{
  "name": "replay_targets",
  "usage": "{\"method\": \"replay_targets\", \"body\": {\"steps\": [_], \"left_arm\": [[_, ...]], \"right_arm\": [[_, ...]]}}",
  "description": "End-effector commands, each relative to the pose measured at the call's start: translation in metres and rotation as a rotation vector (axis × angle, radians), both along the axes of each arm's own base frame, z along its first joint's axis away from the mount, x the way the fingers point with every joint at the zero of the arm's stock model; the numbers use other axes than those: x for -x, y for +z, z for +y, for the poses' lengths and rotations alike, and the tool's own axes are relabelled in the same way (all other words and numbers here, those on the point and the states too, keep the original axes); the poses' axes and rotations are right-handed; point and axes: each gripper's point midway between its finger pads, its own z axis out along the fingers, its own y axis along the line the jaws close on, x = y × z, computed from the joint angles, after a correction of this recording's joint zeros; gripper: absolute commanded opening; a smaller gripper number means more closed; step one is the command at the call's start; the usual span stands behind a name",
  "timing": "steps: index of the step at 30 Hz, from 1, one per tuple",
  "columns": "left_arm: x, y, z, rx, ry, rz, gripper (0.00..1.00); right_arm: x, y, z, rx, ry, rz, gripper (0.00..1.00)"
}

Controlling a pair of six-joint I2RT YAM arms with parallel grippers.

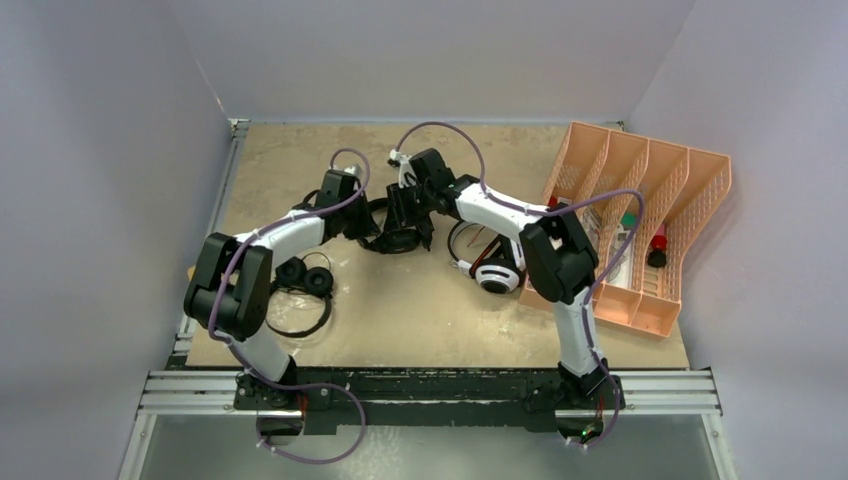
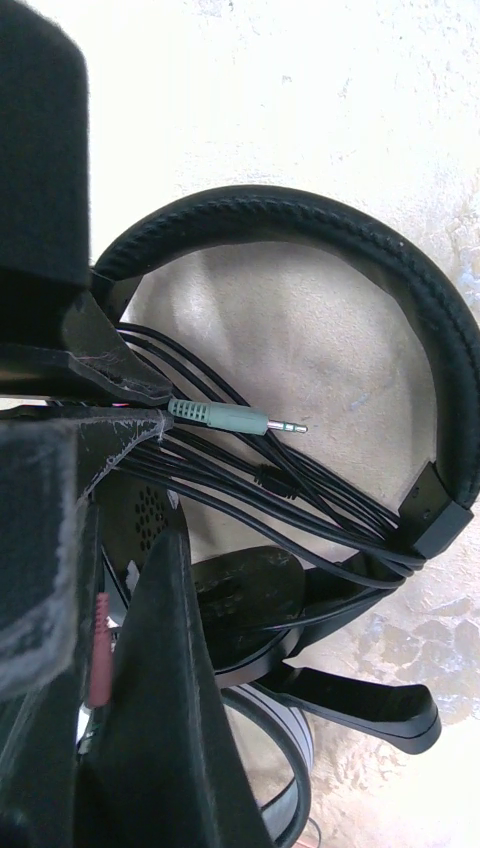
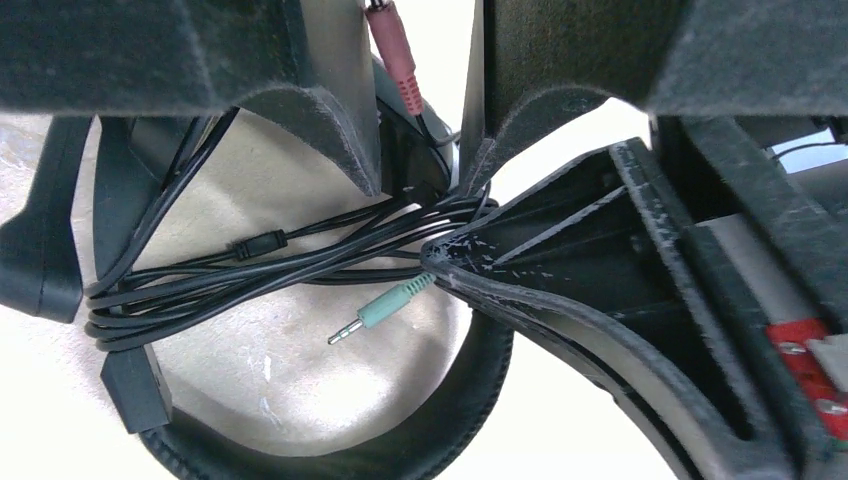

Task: Wrap the headphones
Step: Adjust the headphones cable on the headphones.

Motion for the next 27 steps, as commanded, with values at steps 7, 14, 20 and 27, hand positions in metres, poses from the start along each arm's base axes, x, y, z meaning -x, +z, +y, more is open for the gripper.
{"method": "replay_targets", "body": {"steps": [7, 14, 20, 27], "left_arm": [[0.002, 0.014, -0.015, 0.033, -0.093, 0.023, 0.0], [0.007, 0.009, -0.018, 0.036, -0.118, 0.056, 0.01], [0.009, 0.009, -0.02, 0.045, -0.137, 0.062, 0.02], [0.01, 0.011, -0.018, 0.039, -0.133, 0.054, 0.02]], "right_arm": [[-0.017, 0.046, -0.015, 0.03, -0.023, -0.098, 0.37], [-0.03, 0.058, -0.041, 0.095, -0.016, -0.157, 0.39], [-0.011, 0.087, -0.059, 0.14, 0.159, -0.266, 0.49], [0.018, 0.074, -0.078, 0.245, 0.499, -0.561, 0.51]]}}
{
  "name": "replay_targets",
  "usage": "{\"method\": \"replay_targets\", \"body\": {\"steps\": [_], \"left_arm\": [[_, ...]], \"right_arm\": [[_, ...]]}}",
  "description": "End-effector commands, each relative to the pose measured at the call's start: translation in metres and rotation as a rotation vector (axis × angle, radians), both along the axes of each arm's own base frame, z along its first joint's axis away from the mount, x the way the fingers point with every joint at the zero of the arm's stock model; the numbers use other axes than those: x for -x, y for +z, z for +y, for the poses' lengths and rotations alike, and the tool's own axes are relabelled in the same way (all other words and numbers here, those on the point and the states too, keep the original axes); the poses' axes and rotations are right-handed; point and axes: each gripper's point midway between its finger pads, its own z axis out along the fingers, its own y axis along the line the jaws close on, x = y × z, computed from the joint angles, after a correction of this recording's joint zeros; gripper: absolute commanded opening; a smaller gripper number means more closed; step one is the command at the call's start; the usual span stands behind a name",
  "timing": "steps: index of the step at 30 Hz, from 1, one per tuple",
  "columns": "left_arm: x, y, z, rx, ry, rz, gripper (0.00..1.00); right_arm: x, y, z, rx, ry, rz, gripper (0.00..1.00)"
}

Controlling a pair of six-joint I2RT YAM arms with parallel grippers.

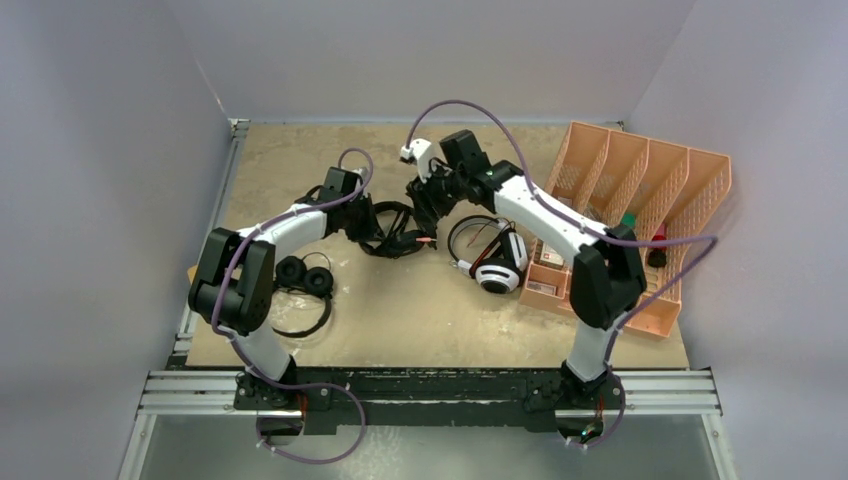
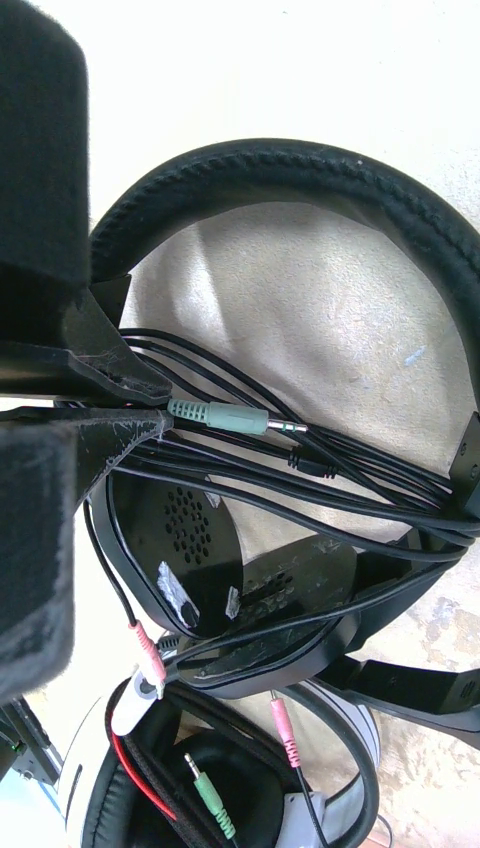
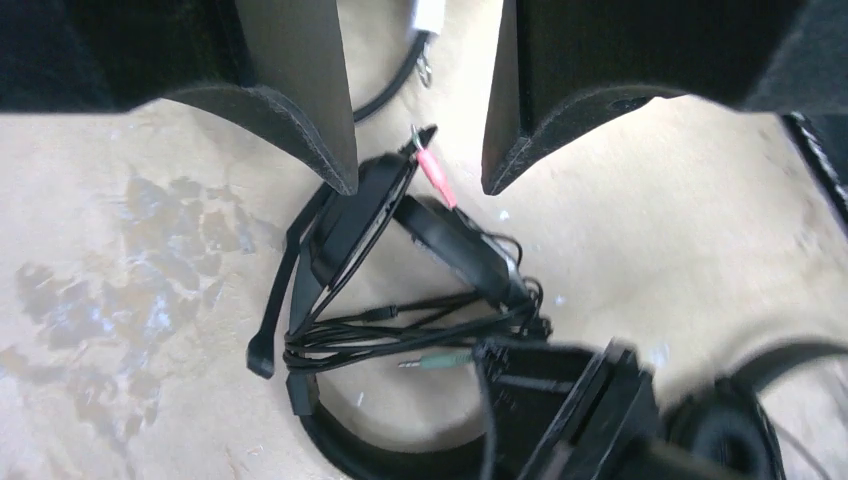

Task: Wrap the headphones
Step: Adjust the headphones cable on the headphones.

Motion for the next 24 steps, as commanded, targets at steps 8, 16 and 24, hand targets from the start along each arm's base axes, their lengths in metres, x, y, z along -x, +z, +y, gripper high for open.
{"method": "replay_targets", "body": {"steps": [8, 16, 24], "left_arm": [[-0.008, 0.013, -0.005, 0.009, -0.028, -0.054, 0.02], [-0.006, 0.012, -0.006, 0.02, -0.029, -0.047, 0.02], [-0.004, 0.013, -0.005, 0.014, -0.034, -0.051, 0.02]], "right_arm": [[0.029, -0.032, -0.001, 0.216, 0.541, -0.474, 0.46], [0.021, -0.05, 0.005, 0.246, 0.585, -0.541, 0.38], [0.01, -0.062, 0.007, 0.283, 0.575, -0.547, 0.28]]}}
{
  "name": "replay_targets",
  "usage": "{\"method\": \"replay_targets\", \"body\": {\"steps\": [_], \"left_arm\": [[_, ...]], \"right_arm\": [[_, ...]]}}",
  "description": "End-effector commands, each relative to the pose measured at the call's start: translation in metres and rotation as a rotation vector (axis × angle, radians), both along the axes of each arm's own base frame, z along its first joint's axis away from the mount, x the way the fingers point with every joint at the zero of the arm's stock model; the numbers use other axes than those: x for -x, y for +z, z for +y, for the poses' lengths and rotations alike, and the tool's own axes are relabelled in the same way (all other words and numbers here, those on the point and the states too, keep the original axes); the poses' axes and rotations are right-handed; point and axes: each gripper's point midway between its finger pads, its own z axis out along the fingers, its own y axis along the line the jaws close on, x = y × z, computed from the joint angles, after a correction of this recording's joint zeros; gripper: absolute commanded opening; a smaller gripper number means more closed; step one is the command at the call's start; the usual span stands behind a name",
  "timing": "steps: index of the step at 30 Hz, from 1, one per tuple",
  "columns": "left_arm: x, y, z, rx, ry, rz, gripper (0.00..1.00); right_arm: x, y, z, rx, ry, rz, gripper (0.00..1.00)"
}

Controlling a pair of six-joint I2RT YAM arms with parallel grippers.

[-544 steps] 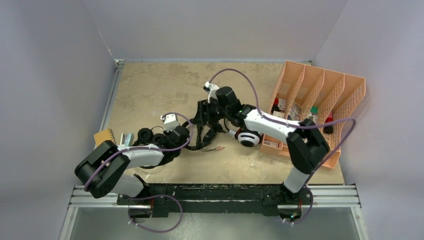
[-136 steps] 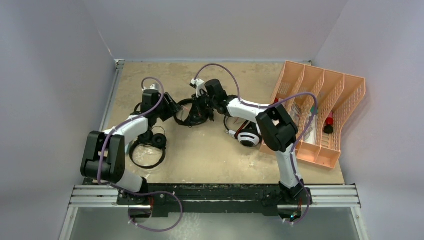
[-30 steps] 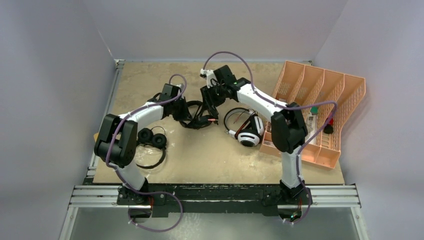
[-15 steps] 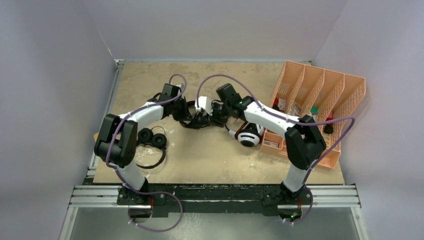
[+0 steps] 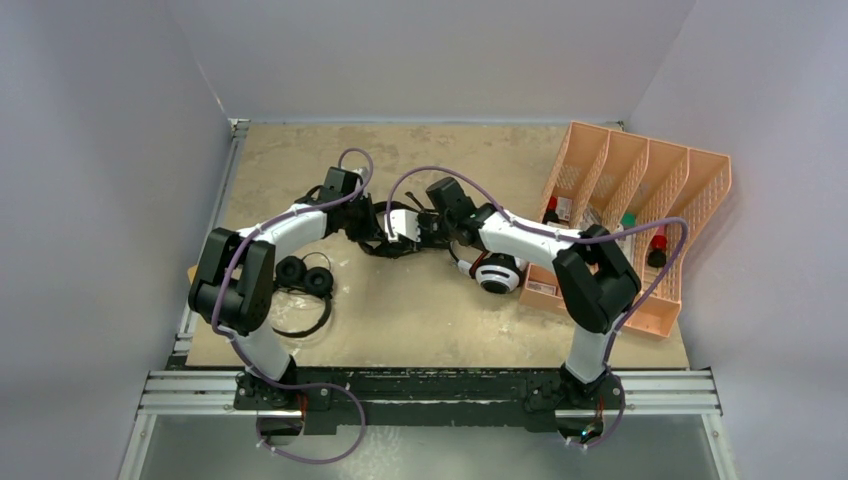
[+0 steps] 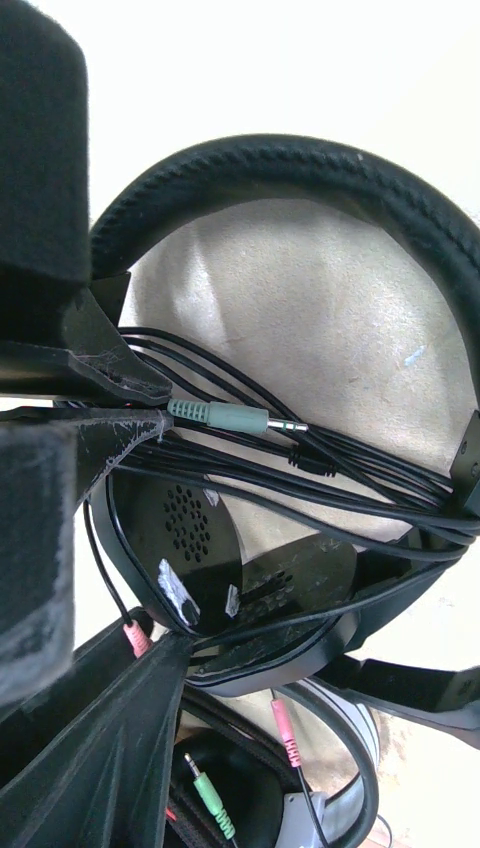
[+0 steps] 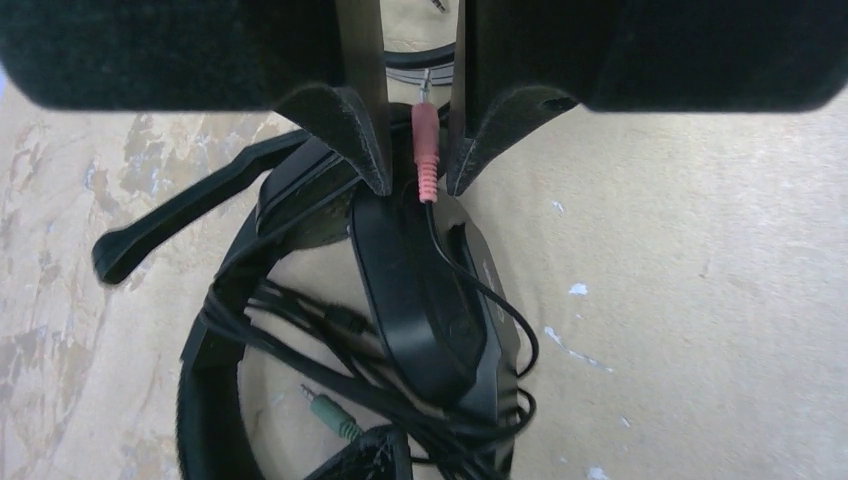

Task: Wrap the headphones
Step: Adjust the headphones cable on the headphones.

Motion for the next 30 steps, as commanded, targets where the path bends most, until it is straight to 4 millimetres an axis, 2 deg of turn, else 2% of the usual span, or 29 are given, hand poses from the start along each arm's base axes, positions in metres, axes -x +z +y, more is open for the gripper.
{"method": "replay_targets", "body": {"steps": [1, 3, 6, 10, 12, 15, 18, 20, 24, 30], "left_arm": [[-0.004, 0.013, -0.005, 0.014, -0.035, -0.051, 0.02], [-0.004, 0.013, -0.005, 0.015, -0.035, -0.051, 0.01], [-0.004, 0.012, -0.005, 0.014, -0.037, -0.048, 0.01], [-0.002, 0.009, -0.004, 0.01, -0.043, -0.038, 0.01], [-0.001, 0.01, -0.004, 0.01, -0.046, -0.038, 0.01], [-0.001, 0.01, -0.005, 0.012, -0.049, -0.038, 0.02], [0.002, 0.008, -0.005, 0.011, -0.053, -0.031, 0.01], [0.002, 0.006, -0.005, 0.014, -0.056, -0.029, 0.01], [0.002, 0.005, -0.007, 0.02, -0.064, -0.027, 0.01], [0.001, 0.006, -0.007, 0.021, -0.063, -0.03, 0.01]], "right_arm": [[-0.018, 0.013, 0.006, -0.01, 0.002, -0.076, 0.26], [-0.021, 0.012, 0.005, 0.0, -0.006, -0.083, 0.23], [-0.022, 0.022, 0.006, 0.001, -0.008, -0.095, 0.07], [-0.015, 0.053, 0.014, -0.016, 0.033, -0.119, 0.0], [-0.013, 0.063, 0.02, -0.017, 0.079, -0.131, 0.0], [-0.021, 0.071, 0.031, -0.039, 0.119, -0.17, 0.0], [-0.022, 0.061, 0.047, -0.054, 0.168, -0.12, 0.0], [-0.027, 0.046, 0.05, -0.016, 0.195, -0.112, 0.0], [-0.045, 0.019, 0.049, 0.064, 0.198, -0.134, 0.0], [-0.06, 0.008, 0.042, 0.114, 0.223, -0.15, 0.02]]}}
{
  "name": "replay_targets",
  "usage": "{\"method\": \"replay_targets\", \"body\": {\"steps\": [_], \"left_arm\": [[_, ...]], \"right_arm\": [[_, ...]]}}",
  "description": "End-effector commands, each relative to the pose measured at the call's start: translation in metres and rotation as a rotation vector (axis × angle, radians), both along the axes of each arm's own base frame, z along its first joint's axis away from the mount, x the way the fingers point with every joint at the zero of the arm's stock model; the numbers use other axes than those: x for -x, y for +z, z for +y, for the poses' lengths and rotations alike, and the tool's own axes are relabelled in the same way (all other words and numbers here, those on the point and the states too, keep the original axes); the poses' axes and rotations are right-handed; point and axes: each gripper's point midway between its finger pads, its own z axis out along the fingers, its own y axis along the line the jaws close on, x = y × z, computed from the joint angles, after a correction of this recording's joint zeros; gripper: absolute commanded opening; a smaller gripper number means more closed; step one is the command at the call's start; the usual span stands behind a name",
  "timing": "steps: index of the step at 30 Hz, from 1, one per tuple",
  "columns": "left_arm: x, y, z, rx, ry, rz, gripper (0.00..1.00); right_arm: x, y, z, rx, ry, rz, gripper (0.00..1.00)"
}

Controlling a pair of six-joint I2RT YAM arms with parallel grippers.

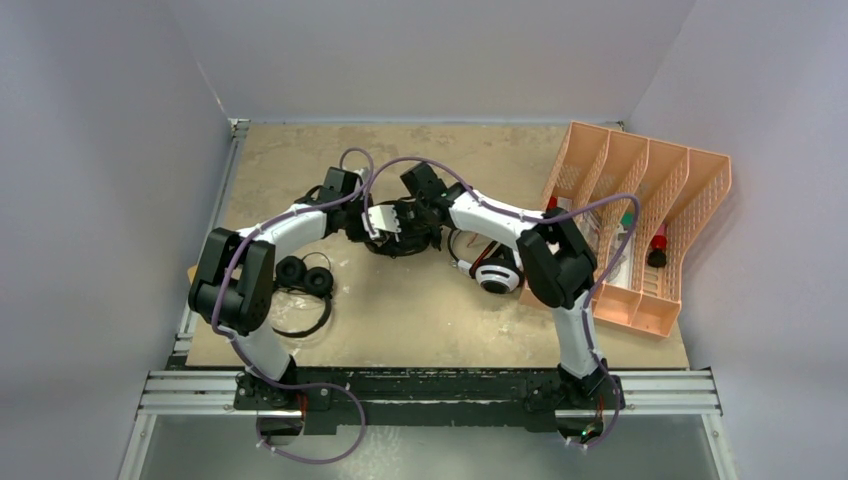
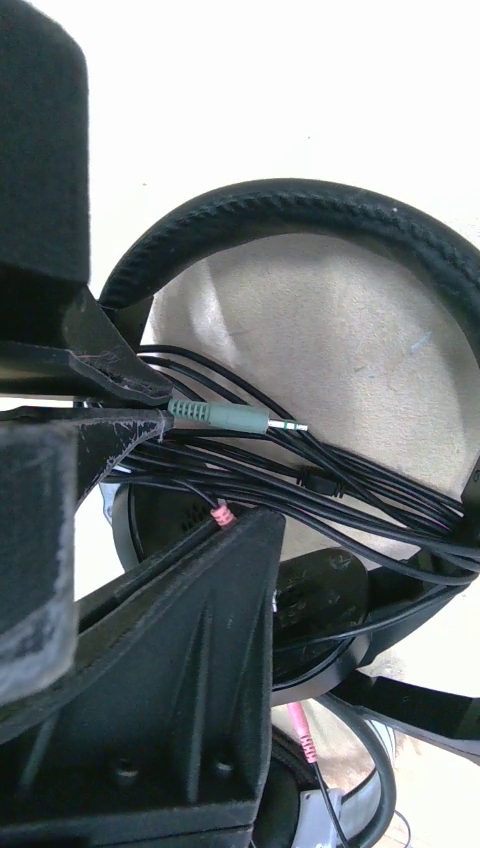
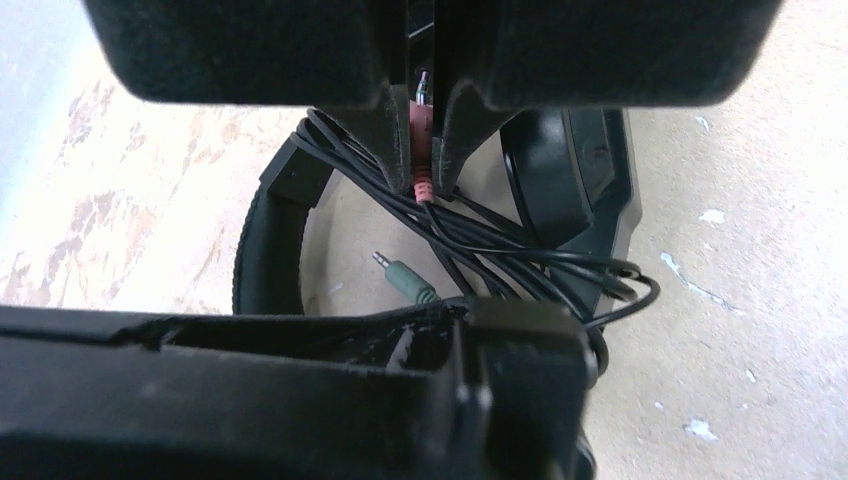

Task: Wrap the headphones
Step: Adjust the headphones cable on the headphones.

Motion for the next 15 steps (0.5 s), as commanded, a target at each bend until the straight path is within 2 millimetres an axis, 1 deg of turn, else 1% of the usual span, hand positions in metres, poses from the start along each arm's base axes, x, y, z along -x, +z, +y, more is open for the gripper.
{"method": "replay_targets", "body": {"steps": [1, 5, 9, 12, 13, 15], "left_arm": [[-0.002, 0.005, -0.004, 0.009, -0.03, -0.029, 0.01], [-0.004, 0.008, -0.004, 0.007, -0.031, -0.04, 0.02], [-0.007, 0.012, -0.01, 0.038, -0.041, -0.05, 0.04], [-0.008, 0.011, -0.023, 0.109, -0.054, -0.024, 0.04], [-0.008, 0.012, -0.024, 0.115, -0.057, -0.02, 0.05], [-0.009, 0.014, -0.02, 0.093, -0.052, -0.028, 0.07]], "right_arm": [[-0.017, 0.022, -0.004, 0.022, 0.046, -0.081, 0.03], [-0.013, 0.004, -0.012, 0.087, 0.134, -0.092, 0.04], [-0.009, -0.015, -0.007, 0.064, 0.203, -0.062, 0.04], [-0.007, -0.014, -0.002, 0.046, 0.234, -0.059, 0.07], [-0.007, -0.014, -0.002, 0.044, 0.231, -0.067, 0.09], [-0.008, -0.005, -0.002, 0.03, 0.218, -0.088, 0.15]]}}
